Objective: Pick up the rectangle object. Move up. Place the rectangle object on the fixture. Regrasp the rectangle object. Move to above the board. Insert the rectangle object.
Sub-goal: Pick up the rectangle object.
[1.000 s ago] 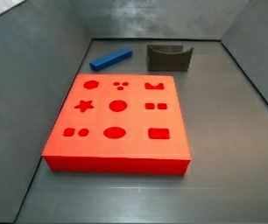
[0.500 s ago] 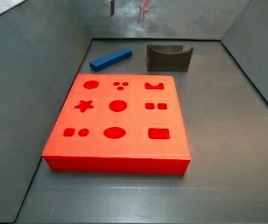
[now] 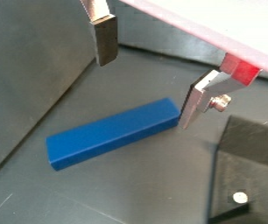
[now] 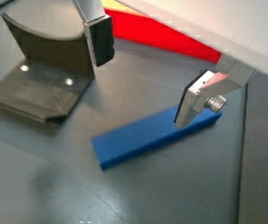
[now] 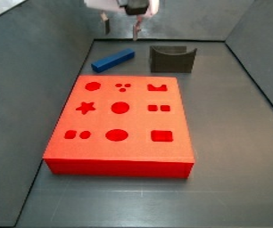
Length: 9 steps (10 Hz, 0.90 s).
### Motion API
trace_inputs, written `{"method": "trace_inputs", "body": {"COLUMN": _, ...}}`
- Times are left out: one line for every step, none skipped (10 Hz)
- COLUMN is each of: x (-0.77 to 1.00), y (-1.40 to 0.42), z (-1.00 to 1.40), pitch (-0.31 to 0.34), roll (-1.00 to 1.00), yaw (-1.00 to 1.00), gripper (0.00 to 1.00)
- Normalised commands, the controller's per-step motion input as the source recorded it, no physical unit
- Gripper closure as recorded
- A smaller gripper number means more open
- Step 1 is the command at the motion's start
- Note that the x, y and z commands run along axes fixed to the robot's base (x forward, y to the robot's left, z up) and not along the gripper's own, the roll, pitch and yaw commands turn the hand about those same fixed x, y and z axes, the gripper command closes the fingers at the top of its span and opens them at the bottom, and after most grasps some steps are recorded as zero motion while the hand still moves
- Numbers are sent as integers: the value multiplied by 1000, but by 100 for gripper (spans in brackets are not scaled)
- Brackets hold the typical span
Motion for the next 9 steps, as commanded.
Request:
{"method": "trace_inputs", "body": {"x": -197, "y": -9, "z": -577, "pitch": -133, "roll": 24, "yaw": -126, "gripper": 0}}
{"method": "trace_inputs", "body": {"x": -157, "y": 0, "z": -569, "pitch": -134, "roll": 19, "yaw": -123, "gripper": 0}}
{"method": "trace_inputs", "body": {"x": -194, "y": -14, "z": -574, "pitch": -131, "roll": 39, "yaw": -123, "gripper": 0}}
{"method": "trace_inputs", "body": {"x": -197, "y": -23, "z": -574, "pitch": -130, "roll": 51, "yaw": -126, "gripper": 0}}
{"method": "trace_inputs", "body": {"x": -189, "y": -23, "z": -569, "pitch": -143, "roll": 41, "yaw": -120, "gripper": 0}}
{"method": "trace_inputs", "body": {"x": -154, "y": -14, "z": -546, "pitch": -149, "roll": 31, "yaw": -109, "gripper": 0}}
{"method": "trace_inputs", "body": {"x": -51, "y": -3, "z": -340, "pitch": -107, "roll": 14, "yaw": -83, "gripper": 0}}
{"method": "trace_inputs", "body": {"x": 0, "y": 0, "z": 0, "pitch": 0, "roll": 0, "yaw": 0, "gripper": 100}}
{"method": "trace_inputs", "body": {"x": 0, "y": 0, "z": 0, "pitch": 0, "roll": 0, "yaw": 0, "gripper": 100}}
